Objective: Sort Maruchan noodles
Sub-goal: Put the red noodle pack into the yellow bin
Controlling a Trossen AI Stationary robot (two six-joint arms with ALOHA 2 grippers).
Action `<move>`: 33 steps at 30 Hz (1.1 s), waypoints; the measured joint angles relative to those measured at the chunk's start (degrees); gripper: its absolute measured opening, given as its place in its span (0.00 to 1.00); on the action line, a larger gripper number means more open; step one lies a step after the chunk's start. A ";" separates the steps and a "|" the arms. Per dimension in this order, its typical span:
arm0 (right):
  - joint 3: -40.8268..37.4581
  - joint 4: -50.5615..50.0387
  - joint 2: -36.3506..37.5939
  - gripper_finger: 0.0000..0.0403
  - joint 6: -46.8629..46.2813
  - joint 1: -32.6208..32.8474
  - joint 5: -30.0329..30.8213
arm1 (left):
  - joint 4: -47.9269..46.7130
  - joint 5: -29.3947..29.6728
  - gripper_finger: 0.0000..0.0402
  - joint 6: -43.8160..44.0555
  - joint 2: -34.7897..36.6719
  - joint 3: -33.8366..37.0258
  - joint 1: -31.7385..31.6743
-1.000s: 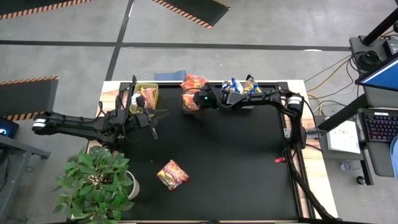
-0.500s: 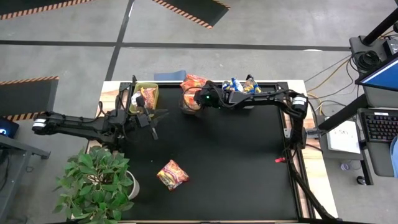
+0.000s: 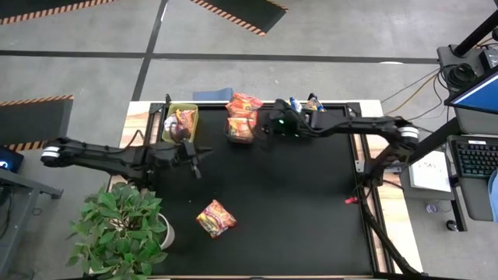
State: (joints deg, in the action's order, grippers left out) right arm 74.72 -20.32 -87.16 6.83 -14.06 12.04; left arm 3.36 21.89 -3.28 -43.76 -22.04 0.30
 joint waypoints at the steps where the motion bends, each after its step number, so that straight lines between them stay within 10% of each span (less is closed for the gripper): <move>1: -1.49 -0.11 1.69 0.02 -0.54 0.70 0.01 | -0.94 0.00 0.10 1.85 -1.02 0.00 0.00; 20: -25.95 15.26 25.97 0.02 0.97 8.08 -0.18 | -4.15 -30.98 0.10 39.44 -27.94 -5.46 6.51; 33: -24.87 15.25 31.84 0.02 6.20 8.06 -0.19 | -32.85 -32.57 0.12 35.15 -39.40 -26.08 15.96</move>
State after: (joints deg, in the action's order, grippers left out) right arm 49.85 -5.07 -55.32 13.03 -6.00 11.85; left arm -29.49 -10.67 31.86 -83.16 -48.13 16.25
